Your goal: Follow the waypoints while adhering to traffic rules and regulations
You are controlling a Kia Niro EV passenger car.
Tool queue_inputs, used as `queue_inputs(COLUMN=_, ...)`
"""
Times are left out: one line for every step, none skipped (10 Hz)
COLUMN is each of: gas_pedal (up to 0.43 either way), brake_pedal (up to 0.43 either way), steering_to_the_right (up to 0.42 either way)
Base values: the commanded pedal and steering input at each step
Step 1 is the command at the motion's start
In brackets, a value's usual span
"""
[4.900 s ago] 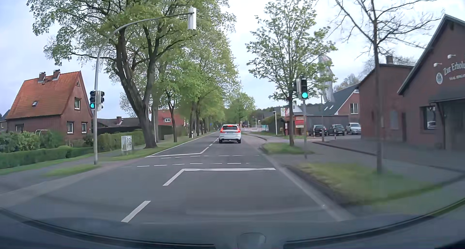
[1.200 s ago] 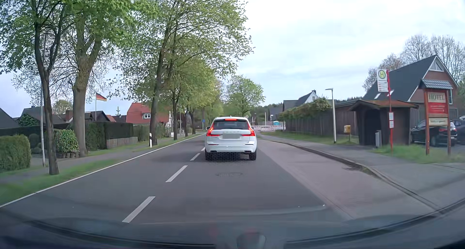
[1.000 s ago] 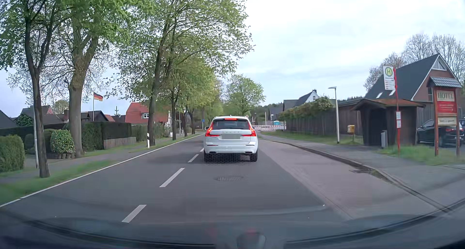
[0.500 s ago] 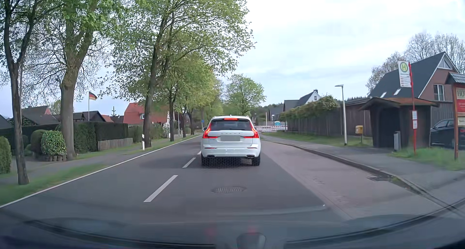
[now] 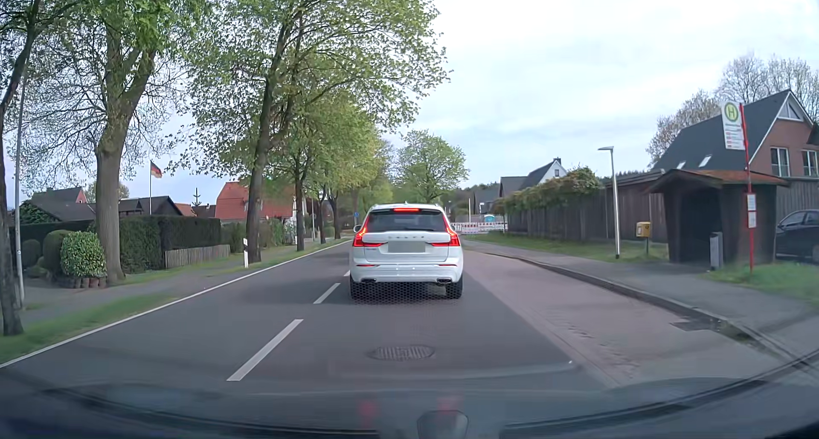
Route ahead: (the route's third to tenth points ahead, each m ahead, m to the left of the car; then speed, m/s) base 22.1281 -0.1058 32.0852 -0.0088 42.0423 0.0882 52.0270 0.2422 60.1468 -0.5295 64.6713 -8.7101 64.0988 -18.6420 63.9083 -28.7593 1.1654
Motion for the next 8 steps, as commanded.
queue_inputs(gas_pedal=0.000, brake_pedal=0.006, steering_to_the_right=-0.003)
queue_inputs(gas_pedal=0.000, brake_pedal=0.000, steering_to_the_right=-0.003)
queue_inputs(gas_pedal=0.000, brake_pedal=0.000, steering_to_the_right=-0.003)
queue_inputs(gas_pedal=0.000, brake_pedal=0.000, steering_to_the_right=-0.003)
queue_inputs(gas_pedal=0.000, brake_pedal=0.006, steering_to_the_right=-0.003)
queue_inputs(gas_pedal=0.000, brake_pedal=0.012, steering_to_the_right=-0.003)
queue_inputs(gas_pedal=0.000, brake_pedal=0.012, steering_to_the_right=-0.002)
queue_inputs(gas_pedal=0.000, brake_pedal=0.012, steering_to_the_right=-0.003)
